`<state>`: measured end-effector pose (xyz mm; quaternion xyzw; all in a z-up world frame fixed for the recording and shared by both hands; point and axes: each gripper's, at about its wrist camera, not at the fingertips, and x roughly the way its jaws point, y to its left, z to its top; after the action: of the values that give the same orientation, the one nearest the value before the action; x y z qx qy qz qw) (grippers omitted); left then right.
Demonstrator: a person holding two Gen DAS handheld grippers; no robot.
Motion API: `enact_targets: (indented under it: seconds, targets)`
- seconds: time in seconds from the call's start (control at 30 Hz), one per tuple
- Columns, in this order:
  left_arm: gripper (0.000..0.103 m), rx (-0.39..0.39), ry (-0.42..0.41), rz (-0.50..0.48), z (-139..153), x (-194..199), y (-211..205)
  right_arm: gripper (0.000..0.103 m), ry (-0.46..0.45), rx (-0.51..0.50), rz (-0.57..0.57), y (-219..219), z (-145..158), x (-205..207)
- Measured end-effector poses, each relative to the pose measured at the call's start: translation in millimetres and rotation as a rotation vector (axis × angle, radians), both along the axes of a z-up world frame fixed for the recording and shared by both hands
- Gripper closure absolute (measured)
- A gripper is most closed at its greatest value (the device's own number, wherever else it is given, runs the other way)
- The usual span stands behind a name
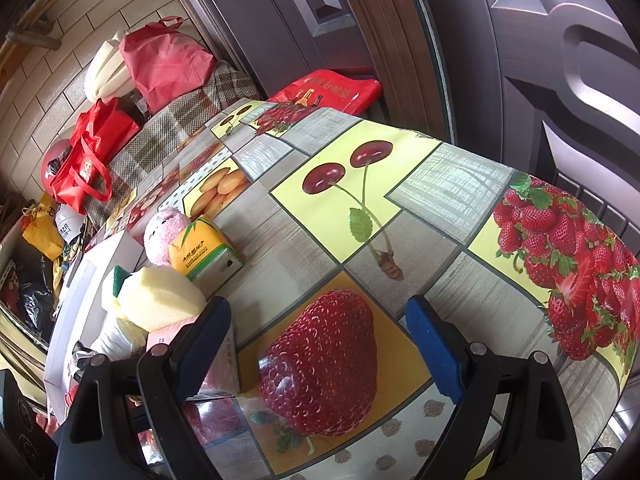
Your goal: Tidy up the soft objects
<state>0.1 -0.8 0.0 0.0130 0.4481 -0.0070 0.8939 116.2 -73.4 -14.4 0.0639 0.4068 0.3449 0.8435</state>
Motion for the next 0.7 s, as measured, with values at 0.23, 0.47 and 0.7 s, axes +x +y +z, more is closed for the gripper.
enact_targets:
  seconds: [0.23,0.47,0.7]
  targets:
    - [0.001,0.000,0.000,0.000,0.0,0.1,0.0,0.013,-0.001,-0.002,0.000,0.1,-0.2,0.0]
    - [0.001,0.000,0.000,0.000,0.0,0.1,0.0,0.013,-0.001,-0.001,0.000,0.5,-0.6,0.0]
    - [0.001,-0.001,-0.002,-0.018,0.1,2.7,1.1,0.013,-0.001,-0.004,0.001,0.8,-0.7,-0.2]
